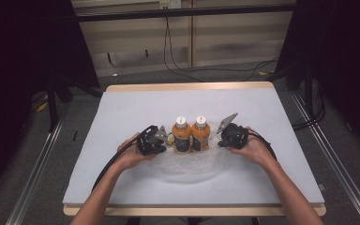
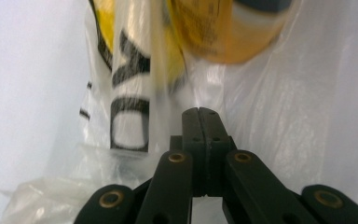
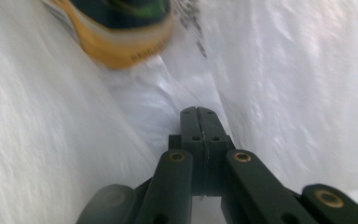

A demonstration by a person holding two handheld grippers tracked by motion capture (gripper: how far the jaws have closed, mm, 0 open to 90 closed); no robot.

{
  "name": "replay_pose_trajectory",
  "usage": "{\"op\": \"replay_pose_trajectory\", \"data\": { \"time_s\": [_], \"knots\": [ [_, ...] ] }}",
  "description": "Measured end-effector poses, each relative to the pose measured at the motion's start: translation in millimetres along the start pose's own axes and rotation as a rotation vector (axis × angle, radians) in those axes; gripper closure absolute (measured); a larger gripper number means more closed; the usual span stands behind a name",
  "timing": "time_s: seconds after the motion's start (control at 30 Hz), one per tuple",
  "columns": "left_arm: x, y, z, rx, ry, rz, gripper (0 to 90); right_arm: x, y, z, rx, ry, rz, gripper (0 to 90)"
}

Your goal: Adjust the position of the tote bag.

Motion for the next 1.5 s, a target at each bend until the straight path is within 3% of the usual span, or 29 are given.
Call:
{"op": "replay_pose_trajectory", "data": {
  "time_s": [0.27, 0.3, 0.33, 0.5, 0.67, 0.93, 1.03, 1.27, 1.5],
  "knots": [
    [2.8, -8.9, -4.3, 0.016, 0.000, -0.005, 90.0, -7.3, -9.1, -5.5, 0.054, -0.022, -0.010, 90.0],
    [4.7, -12.2, -5.6, 0.027, 0.011, -0.006, 90.0, -8.3, -12.1, -7.7, 0.086, -0.029, 0.004, 90.0],
    [6.7, -14.2, -6.7, 0.034, 0.013, 0.007, 90.0, -10.4, -12.5, -7.8, 0.088, -0.032, -0.014, 90.0],
    [8.5, -19.8, -8.6, 0.035, 0.018, -0.021, 90.0, -12.7, -17.1, -10.5, 0.109, -0.036, 0.003, 90.0],
    [10.2, -24.1, -10.6, 0.033, 0.024, -0.020, 90.0, -17.6, -24.0, -14.2, 0.130, -0.049, 0.024, 90.0],
    [12.8, -33.2, -14.5, 0.019, 0.029, -0.036, 90.0, -21.4, -29.2, -17.0, 0.139, -0.033, 0.032, 90.0],
    [13.9, -36.6, -15.7, 0.012, 0.039, -0.060, 90.0, -23.2, -32.5, -18.7, 0.145, -0.036, 0.038, 90.0],
    [17.7, -44.7, -19.3, 0.017, 0.045, -0.069, 90.0, -28.5, -39.1, -21.6, 0.135, -0.061, 0.051, 90.0],
    [18.0, -59.5, -26.4, 0.014, 0.038, -0.105, 90.0, -34.5, -47.3, -25.8, 0.134, -0.076, 0.076, 90.0]
  ]
}}
Point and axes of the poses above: each handheld gripper's, and its own axes: z roughly forward along the jaws, y roughly out of its top, x roughly to its left, the point moved 8 cm from there along z, roughly forward along the jaws, and after that the axes turned 5 degrees about z, right-handed, at the moved point
